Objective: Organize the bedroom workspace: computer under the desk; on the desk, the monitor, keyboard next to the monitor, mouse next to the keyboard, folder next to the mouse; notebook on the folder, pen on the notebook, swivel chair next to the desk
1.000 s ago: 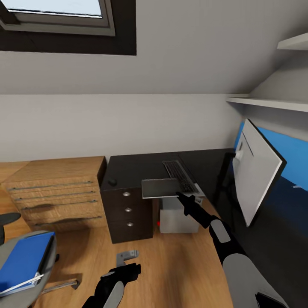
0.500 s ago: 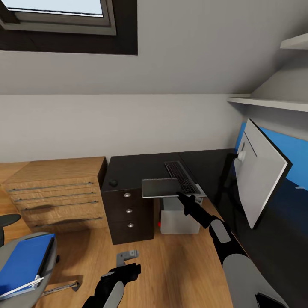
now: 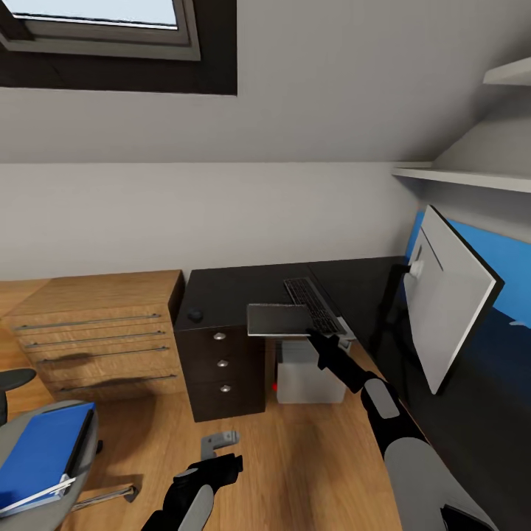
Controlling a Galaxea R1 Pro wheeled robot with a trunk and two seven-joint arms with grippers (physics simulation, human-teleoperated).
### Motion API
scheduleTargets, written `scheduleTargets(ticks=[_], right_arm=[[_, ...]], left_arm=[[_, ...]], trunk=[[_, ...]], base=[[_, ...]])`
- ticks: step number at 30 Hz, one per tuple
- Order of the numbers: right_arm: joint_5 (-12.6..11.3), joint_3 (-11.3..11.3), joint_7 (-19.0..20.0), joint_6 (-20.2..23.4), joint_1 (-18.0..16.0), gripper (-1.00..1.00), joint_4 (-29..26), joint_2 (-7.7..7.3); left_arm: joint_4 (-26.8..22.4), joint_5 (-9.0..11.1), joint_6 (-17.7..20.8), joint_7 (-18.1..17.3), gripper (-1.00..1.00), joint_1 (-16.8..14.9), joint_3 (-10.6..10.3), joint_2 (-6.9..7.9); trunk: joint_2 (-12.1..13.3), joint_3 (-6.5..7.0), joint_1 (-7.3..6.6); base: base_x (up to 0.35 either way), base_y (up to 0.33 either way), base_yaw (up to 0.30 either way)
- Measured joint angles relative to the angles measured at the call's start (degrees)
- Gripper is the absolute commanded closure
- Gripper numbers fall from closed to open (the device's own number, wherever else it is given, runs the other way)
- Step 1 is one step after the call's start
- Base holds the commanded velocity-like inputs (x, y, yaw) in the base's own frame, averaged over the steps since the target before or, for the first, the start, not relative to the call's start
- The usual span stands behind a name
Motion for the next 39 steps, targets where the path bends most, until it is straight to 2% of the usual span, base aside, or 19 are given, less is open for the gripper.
scheduleTargets(ticks=[3, 18, 24, 31, 34, 37, 39], right_arm=[[-1.0, 0.1, -0.2, -0.1, 0.0, 1.0, 0.0, 0.02], [-1.0, 0.1, -0.3, -0.7, 0.0, 1.0, 0.1, 0.06], [-1.0, 0.1, -0.1, -0.6, 0.0, 1.0, 0.1, -0.06], [-1.4, 0.1, 0.5, -0.4, 0.2, 1.0, 0.1, -1.69], [-0.9, 0.3, 0.3, -0.8, 0.2, 1.0, 0.0, -1.61], [0.0, 1.1, -3.9, -6.1, 0.2, 1.0, 0.1, -0.75], [0.4, 1.4, -8.3, -10.7, 0.2, 1.0, 0.0, 0.61]], left_arm=[[0.0, 0.0, 0.0, 0.0, -1.0, 0.0, 0.0, 0.0], [0.4, 0.0, 0.0, 0.1, -1.0, 0.0, -0.1, -0.05], [0.9, -0.1, 0.0, 0.1, -1.0, 0.0, -0.1, -0.08], [1.0, -0.2, 0.0, 0.1, -1.0, 0.0, -0.2, -0.01], [1.0, -0.2, 0.0, 0.1, -1.0, 0.0, -0.2, -0.01], [1.1, -0.1, 0.0, 0.1, -1.0, 0.0, -0.2, -0.03], [1.1, -0.1, 0.0, 0.1, -1.0, 0.0, -0.2, -0.06]], trunk=[[0.0, 0.05, 0.0], [0.0, 0.96, -0.01], [0.0, 1.15, -0.03], [0.0, 1.19, -0.03], [0.0, 1.19, -0.03], [0.0, 1.19, -0.01], [0.0, 1.19, 0.0]], base=[[0.0, 0.0, 0.078], [0.014, 0.0, 0.187], [0.237, 0.0, 0.204], [0.307, 0.0, 0.048], [0.282, 0.0, 0.005], [0.103, 0.0, 0.001], [0.036, 0.0, 0.0]])
